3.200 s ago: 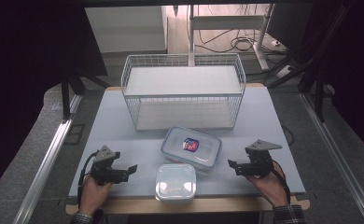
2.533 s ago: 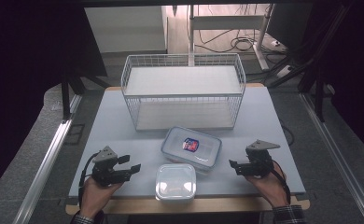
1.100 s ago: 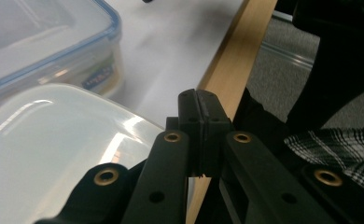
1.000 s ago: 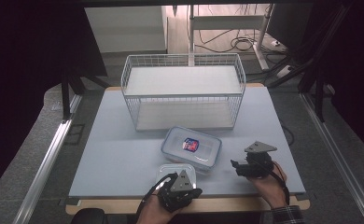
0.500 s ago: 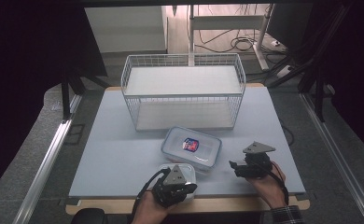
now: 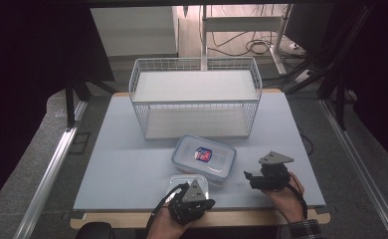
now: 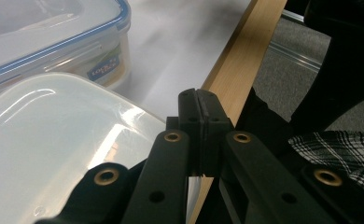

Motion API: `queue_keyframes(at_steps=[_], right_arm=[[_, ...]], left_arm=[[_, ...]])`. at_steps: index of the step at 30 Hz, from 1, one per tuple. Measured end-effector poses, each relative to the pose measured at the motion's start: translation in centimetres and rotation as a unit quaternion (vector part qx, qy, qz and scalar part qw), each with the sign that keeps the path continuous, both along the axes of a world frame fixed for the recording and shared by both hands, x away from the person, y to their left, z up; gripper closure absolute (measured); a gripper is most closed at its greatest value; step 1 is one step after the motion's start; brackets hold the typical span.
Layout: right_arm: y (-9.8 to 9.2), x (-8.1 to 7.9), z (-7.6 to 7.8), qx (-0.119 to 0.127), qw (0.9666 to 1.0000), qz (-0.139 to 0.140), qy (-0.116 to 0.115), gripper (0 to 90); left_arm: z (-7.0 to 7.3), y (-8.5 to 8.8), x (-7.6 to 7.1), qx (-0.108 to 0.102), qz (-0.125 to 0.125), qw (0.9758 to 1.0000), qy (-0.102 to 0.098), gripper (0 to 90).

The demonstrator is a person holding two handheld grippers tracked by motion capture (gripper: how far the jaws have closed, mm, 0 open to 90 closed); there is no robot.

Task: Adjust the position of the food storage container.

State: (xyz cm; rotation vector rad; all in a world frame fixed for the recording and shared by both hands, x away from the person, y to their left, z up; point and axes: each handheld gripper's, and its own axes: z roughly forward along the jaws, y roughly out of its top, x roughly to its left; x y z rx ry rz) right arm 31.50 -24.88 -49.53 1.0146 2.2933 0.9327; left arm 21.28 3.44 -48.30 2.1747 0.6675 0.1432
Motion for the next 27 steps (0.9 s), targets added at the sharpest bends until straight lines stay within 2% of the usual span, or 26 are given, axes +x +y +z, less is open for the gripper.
queue_keyframes(at_steps=[5,11,12,22,24,27], right_arm=[[0.0,0.0,0.0,0.0,1.0,0.0,0.0,21.5],[-0.1,0.0,0.0,0.002,1.0,0.0,0.001,21.4],[-0.1,0.0,0.0,0.002,1.0,0.001,0.001,21.4],[-0.1,0.0,0.0,0.003,1.0,0.001,0.002,21.3],[-0.1,0.0,0.0,0.003,1.0,0.001,0.002,21.3],[-0.1,0.0,0.0,0.003,1.0,0.001,0.003,21.3]], left_arm=[[-0.1,-0.1,-0.2,-0.002,-0.003,1.0,0.008,90.0],[0.0,-0.1,-0.3,0.009,0.0,1.0,-0.003,90.0],[0.1,0.1,-0.2,0.015,0.0,0.9999,-0.004,90.0],[0.3,1.2,0.2,0.024,0.013,0.9996,0.003,90.0],[0.4,1.8,0.4,0.029,0.015,0.9994,0.006,90.0],[0.4,2.6,0.7,0.027,0.021,0.9993,0.017,90.0]])
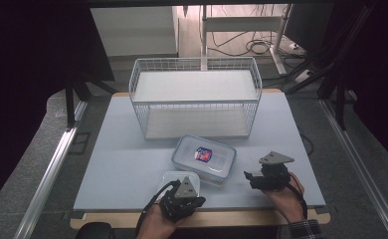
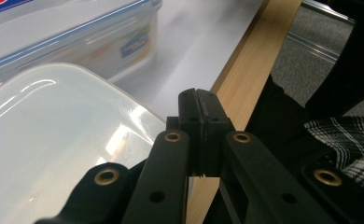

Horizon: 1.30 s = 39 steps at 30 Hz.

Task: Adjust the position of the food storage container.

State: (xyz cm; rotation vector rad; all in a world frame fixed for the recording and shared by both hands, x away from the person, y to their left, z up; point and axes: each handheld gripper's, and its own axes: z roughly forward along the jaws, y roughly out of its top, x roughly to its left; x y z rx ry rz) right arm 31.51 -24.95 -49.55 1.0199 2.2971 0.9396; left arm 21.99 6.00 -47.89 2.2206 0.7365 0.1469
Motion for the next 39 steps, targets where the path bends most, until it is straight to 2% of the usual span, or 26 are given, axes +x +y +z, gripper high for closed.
queue_keyframes(at_steps=[4,8,16,19,29,34,36,38,39], right_arm=[[0.0,0.0,0.0,0.0,1.0,0.001,-0.001,21.1],[0.0,0.0,0.0,0.001,1.0,0.001,-0.001,21.0],[0.0,0.0,0.1,0.005,1.0,0.001,-0.002,20.5],[0.0,0.0,0.1,0.005,1.0,0.001,-0.001,20.3],[0.1,-0.1,0.1,0.006,1.0,0.0,-0.001,19.9],[0.1,0.0,0.1,0.008,1.0,-0.004,-0.001,19.3],[0.0,0.0,0.2,0.014,0.9999,-0.008,-0.002,19.3],[0.0,0.0,0.2,0.019,0.9998,-0.011,-0.002,19.3],[0.0,0.0,0.2,0.02,0.9997,-0.011,-0.001,19.3]], left_arm=[[0.1,0.9,0.4,-0.001,0.005,0.9999,0.013,90.0],[0.2,1.8,0.7,0.007,0.014,0.9998,0.015,90.0],[0.2,3.5,1.3,0.007,0.035,0.999,0.025,90.0],[0.2,4.8,1.4,0.013,0.051,0.9982,0.027,90.0],[0.0,8.6,2.1,0.002,0.099,0.9944,0.037,90.0],[-0.2,9.7,2.6,0.0,0.118,0.9926,0.03,90.0],[-0.1,9.6,3.0,0.003,0.122,0.9924,0.017,89.9],[-0.1,9.0,3.5,0.015,0.123,0.9923,0.012,88.9],[-0.1,9.0,3.5,0.015,0.123,0.9923,0.012,89.0]])
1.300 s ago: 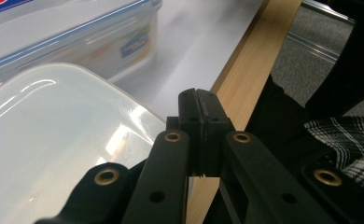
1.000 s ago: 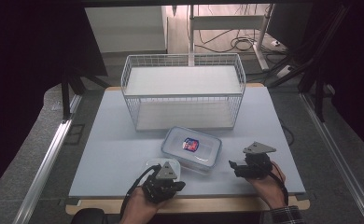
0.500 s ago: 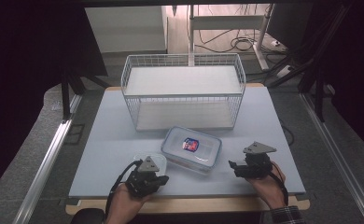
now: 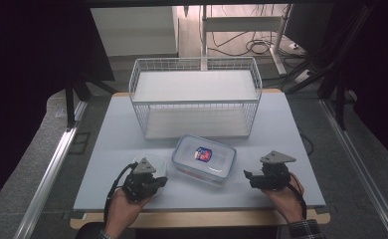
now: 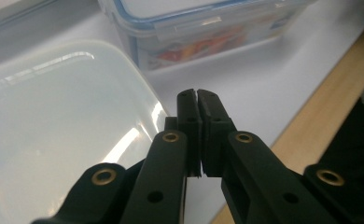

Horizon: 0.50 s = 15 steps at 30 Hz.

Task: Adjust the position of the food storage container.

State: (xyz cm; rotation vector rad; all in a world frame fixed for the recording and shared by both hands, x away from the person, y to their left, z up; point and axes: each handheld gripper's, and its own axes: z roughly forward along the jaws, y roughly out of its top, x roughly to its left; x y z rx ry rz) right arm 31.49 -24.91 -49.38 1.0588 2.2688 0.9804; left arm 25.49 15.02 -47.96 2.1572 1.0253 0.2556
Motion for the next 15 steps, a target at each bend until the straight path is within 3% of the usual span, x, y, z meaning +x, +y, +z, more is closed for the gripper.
queue_keyframes(at_steps=[1,2,3,6,15], right_arm=[[0.0,0.0,0.0,-0.001,1.0,0.0,0.0,19.2],[0.0,0.0,0.0,-0.002,1.0,0.0,-0.001,19.1],[0.1,0.0,0.0,-0.002,1.0,0.0,-0.001,19.0],[0.0,0.0,0.0,-0.001,1.0,0.0,0.0,19.0],[0.1,0.0,0.0,0.003,1.0,0.002,0.003,19.1]], left_arm=[[0.0,-0.7,0.6,0.018,0.0,0.9998,-0.001,89.3],[0.0,-0.7,0.6,0.018,0.0,0.9998,-0.001,89.5],[-0.1,-1.3,1.1,0.038,0.0,0.9993,-0.002,90.0],[-0.5,-1.6,1.5,0.057,0.006,0.9983,-0.003,90.0],[-0.8,0.7,1.9,0.087,0.03,0.9958,-0.004,87.7]])
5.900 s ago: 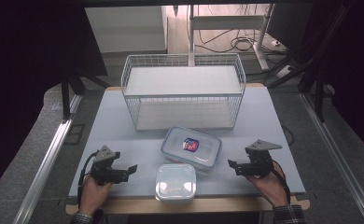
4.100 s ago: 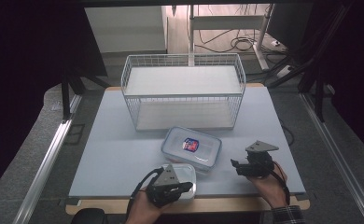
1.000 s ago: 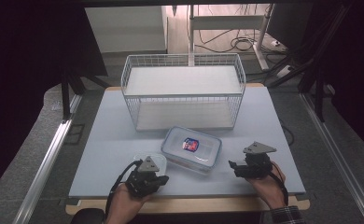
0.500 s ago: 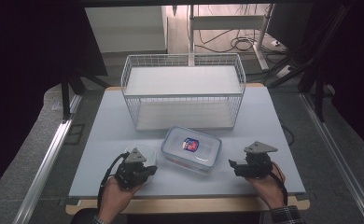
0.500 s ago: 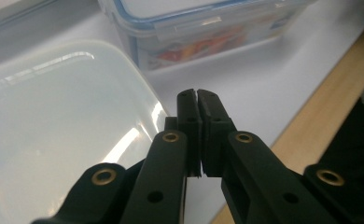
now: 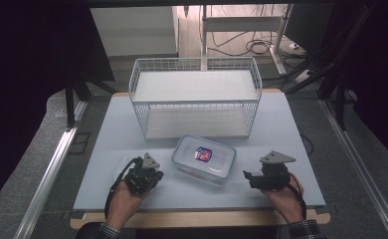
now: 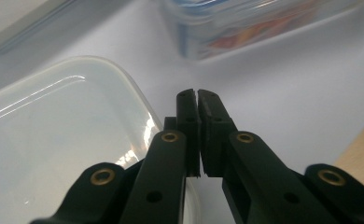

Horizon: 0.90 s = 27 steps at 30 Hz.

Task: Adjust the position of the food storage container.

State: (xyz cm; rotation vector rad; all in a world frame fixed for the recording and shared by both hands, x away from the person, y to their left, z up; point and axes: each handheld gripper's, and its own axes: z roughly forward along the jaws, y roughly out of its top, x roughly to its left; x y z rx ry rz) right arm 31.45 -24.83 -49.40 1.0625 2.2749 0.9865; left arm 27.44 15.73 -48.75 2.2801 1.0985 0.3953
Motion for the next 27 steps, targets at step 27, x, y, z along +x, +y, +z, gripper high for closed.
queue_keyframes(at_steps=[27], right_arm=[[0.2,0.0,-0.2,-0.003,0.9999,0.007,0.011,23.1]], left_arm=[[-0.8,8.7,1.5,0.001,0.071,0.9969,-0.035,90.0]])
